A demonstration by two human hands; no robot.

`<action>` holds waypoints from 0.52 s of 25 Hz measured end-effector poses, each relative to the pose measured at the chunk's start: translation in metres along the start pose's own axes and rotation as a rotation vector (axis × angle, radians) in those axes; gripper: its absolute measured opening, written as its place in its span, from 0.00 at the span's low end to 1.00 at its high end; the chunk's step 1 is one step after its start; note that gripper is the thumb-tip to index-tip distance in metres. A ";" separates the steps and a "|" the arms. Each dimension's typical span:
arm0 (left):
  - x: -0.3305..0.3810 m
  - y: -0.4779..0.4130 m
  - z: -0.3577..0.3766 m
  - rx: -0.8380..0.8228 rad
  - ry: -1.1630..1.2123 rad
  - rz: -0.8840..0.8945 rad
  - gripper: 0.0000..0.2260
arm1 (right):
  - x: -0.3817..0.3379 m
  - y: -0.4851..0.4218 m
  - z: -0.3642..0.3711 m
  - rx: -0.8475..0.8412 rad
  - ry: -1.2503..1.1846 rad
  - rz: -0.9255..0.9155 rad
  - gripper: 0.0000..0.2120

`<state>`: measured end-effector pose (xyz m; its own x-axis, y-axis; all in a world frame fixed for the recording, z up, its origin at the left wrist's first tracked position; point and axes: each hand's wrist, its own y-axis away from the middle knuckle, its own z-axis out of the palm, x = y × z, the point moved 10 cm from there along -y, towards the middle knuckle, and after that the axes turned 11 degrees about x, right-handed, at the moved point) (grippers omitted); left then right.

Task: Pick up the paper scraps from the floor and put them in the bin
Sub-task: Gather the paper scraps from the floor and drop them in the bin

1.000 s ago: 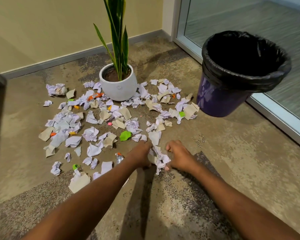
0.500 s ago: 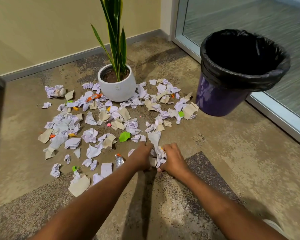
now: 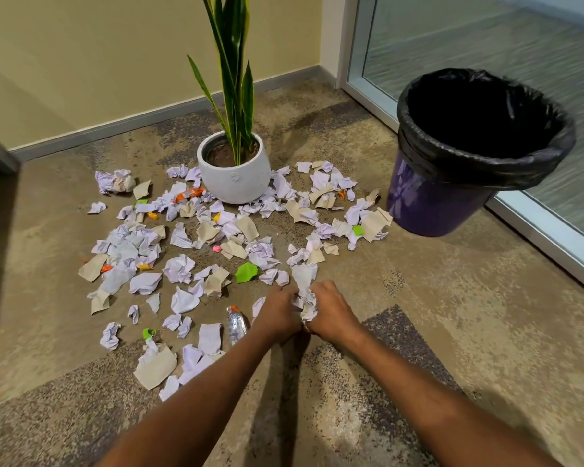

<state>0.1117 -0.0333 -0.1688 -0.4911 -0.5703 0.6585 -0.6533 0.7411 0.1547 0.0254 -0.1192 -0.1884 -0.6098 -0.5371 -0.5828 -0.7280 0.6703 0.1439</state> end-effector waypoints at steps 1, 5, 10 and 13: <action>0.001 0.001 -0.003 0.024 0.051 -0.008 0.13 | -0.002 -0.001 0.001 -0.003 -0.040 0.008 0.27; -0.003 0.003 -0.007 -0.007 0.163 -0.108 0.11 | 0.000 -0.004 0.005 -0.054 -0.271 0.128 0.27; -0.016 0.009 -0.007 -0.032 0.288 -0.278 0.17 | 0.012 -0.005 0.016 -0.188 -0.493 0.345 0.39; -0.009 0.008 -0.010 -0.027 0.346 -0.295 0.17 | 0.013 -0.008 0.010 -0.191 -0.544 0.374 0.41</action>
<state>0.1171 -0.0186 -0.1663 -0.0620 -0.6102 0.7898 -0.7187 0.5764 0.3889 0.0267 -0.1263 -0.2054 -0.6234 0.0796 -0.7779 -0.5722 0.6315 0.5232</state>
